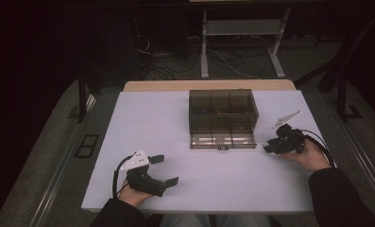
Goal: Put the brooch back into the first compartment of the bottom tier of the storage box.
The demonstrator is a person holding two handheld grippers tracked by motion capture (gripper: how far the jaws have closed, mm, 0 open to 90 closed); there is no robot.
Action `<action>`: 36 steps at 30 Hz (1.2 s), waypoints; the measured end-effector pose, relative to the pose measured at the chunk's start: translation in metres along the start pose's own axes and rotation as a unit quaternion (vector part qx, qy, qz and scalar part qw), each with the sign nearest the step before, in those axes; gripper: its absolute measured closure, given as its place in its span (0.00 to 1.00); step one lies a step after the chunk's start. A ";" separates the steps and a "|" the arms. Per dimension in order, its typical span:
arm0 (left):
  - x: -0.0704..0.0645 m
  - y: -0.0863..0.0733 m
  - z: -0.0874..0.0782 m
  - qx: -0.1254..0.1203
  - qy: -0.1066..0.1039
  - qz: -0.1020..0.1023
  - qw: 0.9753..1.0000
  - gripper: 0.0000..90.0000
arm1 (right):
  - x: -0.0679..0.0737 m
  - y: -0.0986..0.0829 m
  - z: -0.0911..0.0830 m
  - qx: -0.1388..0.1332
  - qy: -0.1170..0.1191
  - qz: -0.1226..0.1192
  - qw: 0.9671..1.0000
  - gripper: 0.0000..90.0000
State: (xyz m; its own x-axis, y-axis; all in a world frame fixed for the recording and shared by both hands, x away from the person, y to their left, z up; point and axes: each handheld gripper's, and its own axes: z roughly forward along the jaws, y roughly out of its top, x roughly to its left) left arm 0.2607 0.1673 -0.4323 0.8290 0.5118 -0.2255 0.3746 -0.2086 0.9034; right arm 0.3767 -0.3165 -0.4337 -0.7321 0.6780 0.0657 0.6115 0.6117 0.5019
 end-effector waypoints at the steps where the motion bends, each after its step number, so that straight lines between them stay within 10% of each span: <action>1: 0.000 0.000 0.000 0.000 0.000 0.000 1.000 0.00 | 0.001 0.000 0.000 -0.001 -0.003 -0.003 1.000 0.70; 36: 0.000 0.000 0.000 -0.002 -0.001 -0.001 1.000 0.00 | 0.006 0.003 -0.008 0.003 0.008 -0.008 1.000 0.87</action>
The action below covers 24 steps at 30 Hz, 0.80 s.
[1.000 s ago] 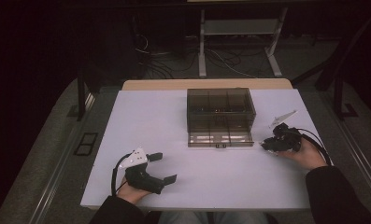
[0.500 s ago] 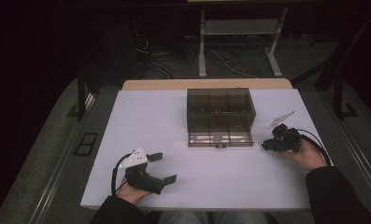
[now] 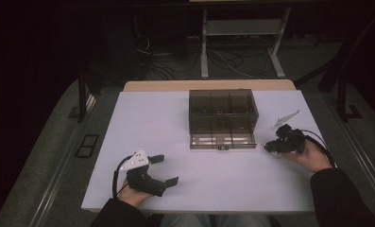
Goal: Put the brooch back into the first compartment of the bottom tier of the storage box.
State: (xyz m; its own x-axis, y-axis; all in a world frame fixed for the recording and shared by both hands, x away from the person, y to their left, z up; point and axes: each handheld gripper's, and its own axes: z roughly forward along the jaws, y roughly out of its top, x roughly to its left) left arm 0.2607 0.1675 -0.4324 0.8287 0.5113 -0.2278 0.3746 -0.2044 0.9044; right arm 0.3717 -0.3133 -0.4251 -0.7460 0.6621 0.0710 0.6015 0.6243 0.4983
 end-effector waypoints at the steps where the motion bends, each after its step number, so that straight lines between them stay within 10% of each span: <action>1: 0.000 0.000 0.000 0.000 0.000 0.000 1.000 0.00 | 0.000 0.000 -0.001 -0.001 0.002 0.001 1.000 0.87; 24: 0.000 0.000 0.000 -0.001 0.000 -0.001 1.000 0.00 | 0.004 0.018 -0.027 -0.024 0.003 -0.004 1.000 0.87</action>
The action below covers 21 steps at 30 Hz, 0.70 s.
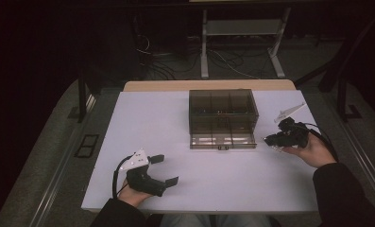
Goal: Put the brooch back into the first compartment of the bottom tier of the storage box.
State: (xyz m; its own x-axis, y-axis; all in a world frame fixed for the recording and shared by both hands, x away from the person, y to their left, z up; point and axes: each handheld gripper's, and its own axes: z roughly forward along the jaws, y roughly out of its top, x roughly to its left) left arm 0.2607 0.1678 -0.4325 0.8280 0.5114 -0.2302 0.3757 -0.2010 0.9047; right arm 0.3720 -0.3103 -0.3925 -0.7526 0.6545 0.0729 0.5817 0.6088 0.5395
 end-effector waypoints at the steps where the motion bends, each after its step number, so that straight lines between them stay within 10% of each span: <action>1: 0.000 0.000 0.000 0.000 0.000 0.000 1.000 0.00 | 0.000 0.001 -0.001 0.000 -0.001 0.000 1.000 0.87; 21: 0.000 0.000 0.000 -0.001 0.000 0.000 1.000 0.00 | 0.009 0.031 -0.019 -0.024 -0.001 -0.022 0.999 0.87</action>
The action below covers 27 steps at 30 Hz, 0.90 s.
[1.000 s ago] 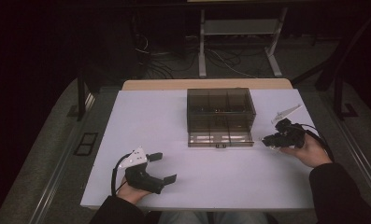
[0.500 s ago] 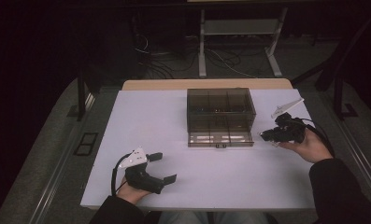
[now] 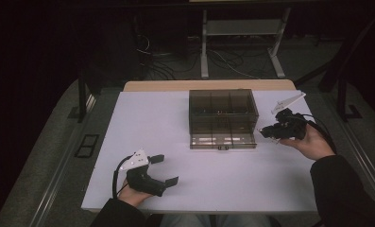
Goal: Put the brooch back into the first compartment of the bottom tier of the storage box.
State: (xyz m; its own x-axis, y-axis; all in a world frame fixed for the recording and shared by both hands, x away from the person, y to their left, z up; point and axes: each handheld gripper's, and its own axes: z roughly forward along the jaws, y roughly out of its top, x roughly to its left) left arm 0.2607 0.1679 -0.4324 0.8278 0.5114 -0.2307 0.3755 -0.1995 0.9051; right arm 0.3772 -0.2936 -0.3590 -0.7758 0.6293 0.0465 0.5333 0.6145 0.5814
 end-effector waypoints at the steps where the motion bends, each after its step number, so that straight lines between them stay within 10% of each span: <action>1: 0.000 0.000 0.000 0.000 0.000 0.000 1.000 0.00 | 0.001 0.002 -0.001 -0.001 0.000 0.000 1.000 0.87; 27: 0.000 0.000 -0.001 -0.001 -0.001 0.001 1.000 0.00 | 0.024 0.049 0.004 -0.013 0.015 -0.041 0.999 0.87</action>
State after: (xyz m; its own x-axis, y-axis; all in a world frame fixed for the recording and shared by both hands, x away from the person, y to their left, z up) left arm 0.2604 0.1686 -0.4317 0.8295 0.5091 -0.2295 0.3727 -0.1986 0.9065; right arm 0.3860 -0.2463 -0.3328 -0.8261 0.5631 0.0228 0.4597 0.6499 0.6052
